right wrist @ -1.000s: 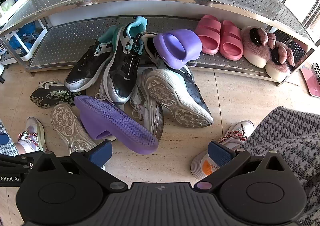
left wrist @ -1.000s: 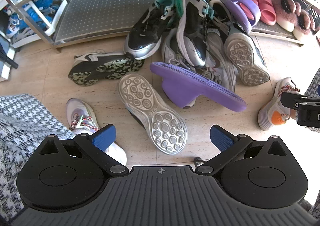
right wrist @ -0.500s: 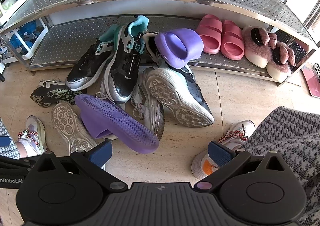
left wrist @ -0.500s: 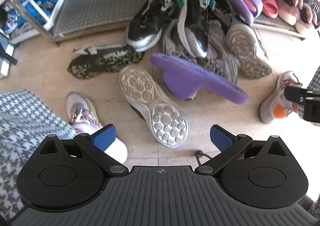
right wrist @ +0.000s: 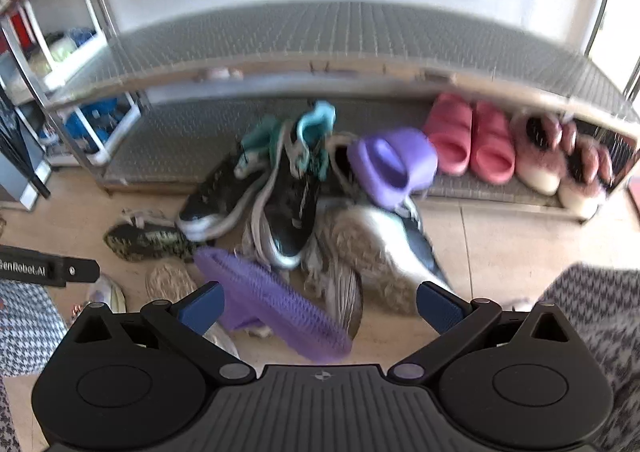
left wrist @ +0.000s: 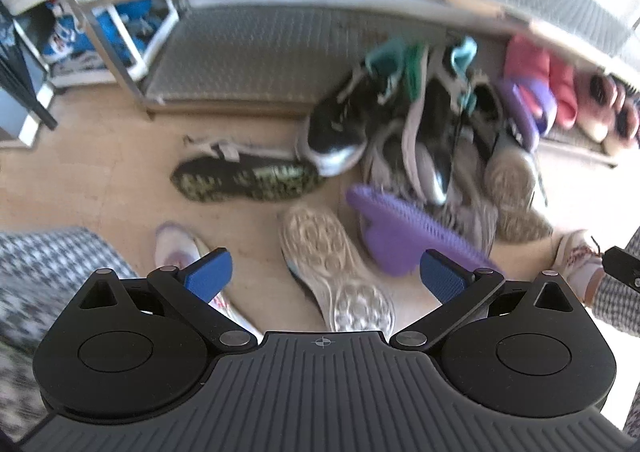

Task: Organize scattered shoes
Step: 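Grasp the black-and-white sneaker on the floor with the left gripper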

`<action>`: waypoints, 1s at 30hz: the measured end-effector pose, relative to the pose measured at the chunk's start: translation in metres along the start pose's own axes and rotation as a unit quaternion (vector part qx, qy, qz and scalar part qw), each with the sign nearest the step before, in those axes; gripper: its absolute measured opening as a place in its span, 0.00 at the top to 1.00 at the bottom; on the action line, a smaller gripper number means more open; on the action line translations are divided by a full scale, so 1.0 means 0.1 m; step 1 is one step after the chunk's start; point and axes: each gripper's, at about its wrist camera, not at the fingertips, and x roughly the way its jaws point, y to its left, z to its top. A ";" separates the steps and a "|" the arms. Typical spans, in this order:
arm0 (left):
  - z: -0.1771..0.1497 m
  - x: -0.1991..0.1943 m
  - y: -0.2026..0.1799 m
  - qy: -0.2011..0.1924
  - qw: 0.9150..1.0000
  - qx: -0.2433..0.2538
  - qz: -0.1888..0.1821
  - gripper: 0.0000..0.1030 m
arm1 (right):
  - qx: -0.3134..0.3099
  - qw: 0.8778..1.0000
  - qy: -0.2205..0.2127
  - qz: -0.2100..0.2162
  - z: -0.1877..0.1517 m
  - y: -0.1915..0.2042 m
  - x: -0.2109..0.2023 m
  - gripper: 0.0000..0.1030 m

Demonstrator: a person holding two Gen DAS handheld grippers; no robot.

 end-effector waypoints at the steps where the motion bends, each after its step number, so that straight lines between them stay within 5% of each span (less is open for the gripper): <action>1: 0.04 -0.01 0.07 0.002 1.000 -0.005 0.000 0.01 | -0.006 1.000 0.002 0.006 -0.01 0.01 0.01 0.01; 7: 0.01 0.01 0.04 0.029 0.999 0.004 0.017 0.01 | -0.020 0.999 0.037 0.014 -0.02 0.02 0.21 0.01; 10: -0.01 0.01 -0.13 0.051 0.997 0.061 0.020 0.01 | -0.008 0.998 0.057 0.021 0.02 0.01 0.30 0.01; 18: 0.23 0.29 0.02 0.075 0.986 0.146 0.005 0.01 | 0.022 0.993 0.110 0.038 0.13 -0.02 0.55 0.19; 25: 0.76 0.73 0.71 0.105 0.975 0.191 0.040 0.01 | -0.118 0.972 0.148 0.142 0.38 1.00 0.97 0.22; 30: 1.19 0.99 1.23 0.104 0.973 0.190 0.078 0.02 | -0.143 0.960 0.188 0.153 0.61 1.68 1.51 0.24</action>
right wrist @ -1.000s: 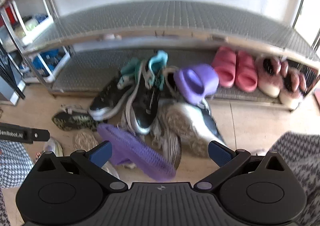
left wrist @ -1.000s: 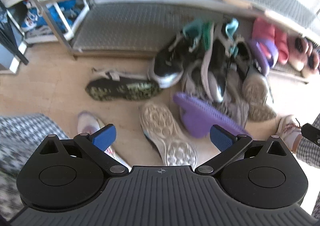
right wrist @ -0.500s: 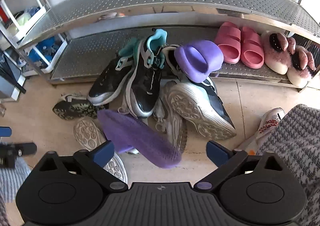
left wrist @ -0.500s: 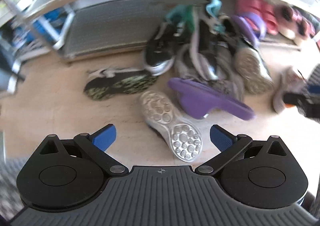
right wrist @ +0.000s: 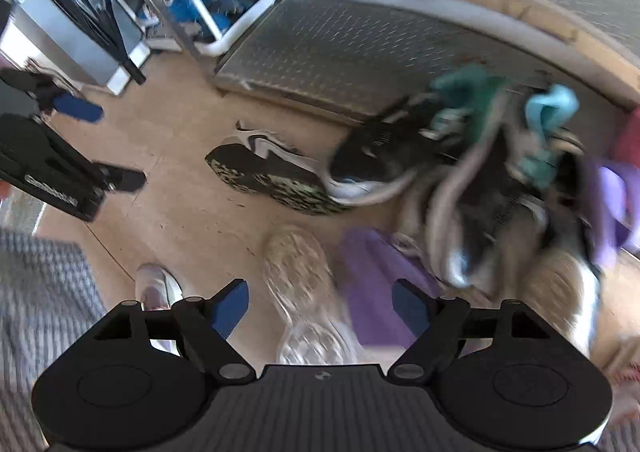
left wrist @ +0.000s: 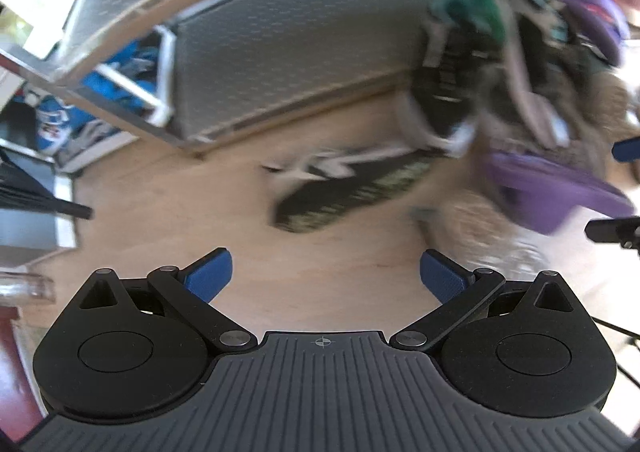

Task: Organize scattered shoes
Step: 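Grasp the black-and-white sneaker on the floor with the left gripper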

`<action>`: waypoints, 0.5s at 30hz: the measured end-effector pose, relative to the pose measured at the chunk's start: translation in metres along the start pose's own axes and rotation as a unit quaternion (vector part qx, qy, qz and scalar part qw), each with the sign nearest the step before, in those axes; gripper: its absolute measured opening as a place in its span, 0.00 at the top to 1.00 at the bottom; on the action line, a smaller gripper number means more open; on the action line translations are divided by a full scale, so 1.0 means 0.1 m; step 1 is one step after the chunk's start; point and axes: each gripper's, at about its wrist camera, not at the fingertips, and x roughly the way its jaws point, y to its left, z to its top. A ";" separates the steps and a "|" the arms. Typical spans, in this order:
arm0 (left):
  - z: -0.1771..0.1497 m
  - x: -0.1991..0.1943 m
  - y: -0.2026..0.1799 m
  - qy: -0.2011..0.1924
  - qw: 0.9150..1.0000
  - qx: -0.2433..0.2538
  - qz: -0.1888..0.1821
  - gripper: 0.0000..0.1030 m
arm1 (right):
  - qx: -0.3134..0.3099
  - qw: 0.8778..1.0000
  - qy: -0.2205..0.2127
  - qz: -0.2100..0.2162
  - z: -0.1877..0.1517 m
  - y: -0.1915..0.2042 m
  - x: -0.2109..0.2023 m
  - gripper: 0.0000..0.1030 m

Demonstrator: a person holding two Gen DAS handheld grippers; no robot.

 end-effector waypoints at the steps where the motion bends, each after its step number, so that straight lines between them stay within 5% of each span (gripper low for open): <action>1: 0.05 0.05 0.12 0.001 1.000 -0.001 0.007 0.03 | -0.004 1.000 0.002 0.002 -0.01 0.03 0.03 0.24; 5: 0.14 0.10 0.31 -0.017 1.000 0.004 -0.012 0.02 | -0.019 1.000 0.008 0.008 -0.04 0.13 0.14 0.24; 11: 0.20 0.67 0.42 0.065 0.992 -0.070 -0.077 0.02 | -0.043 0.999 0.018 0.017 -0.08 0.28 0.30 0.26; 13: 0.21 0.97 0.47 0.104 0.977 -0.145 -0.113 0.02 | -0.050 0.998 0.021 0.020 -0.10 0.33 0.35 0.25; 14: 0.19 1.16 0.53 0.122 0.961 -0.208 -0.138 0.02 | -0.054 0.998 0.023 0.021 -0.11 0.36 0.38 0.23; 15: 0.14 1.37 0.61 0.141 0.928 -0.297 -0.174 0.02 | -0.058 0.998 0.025 0.023 -0.12 0.38 0.41 0.21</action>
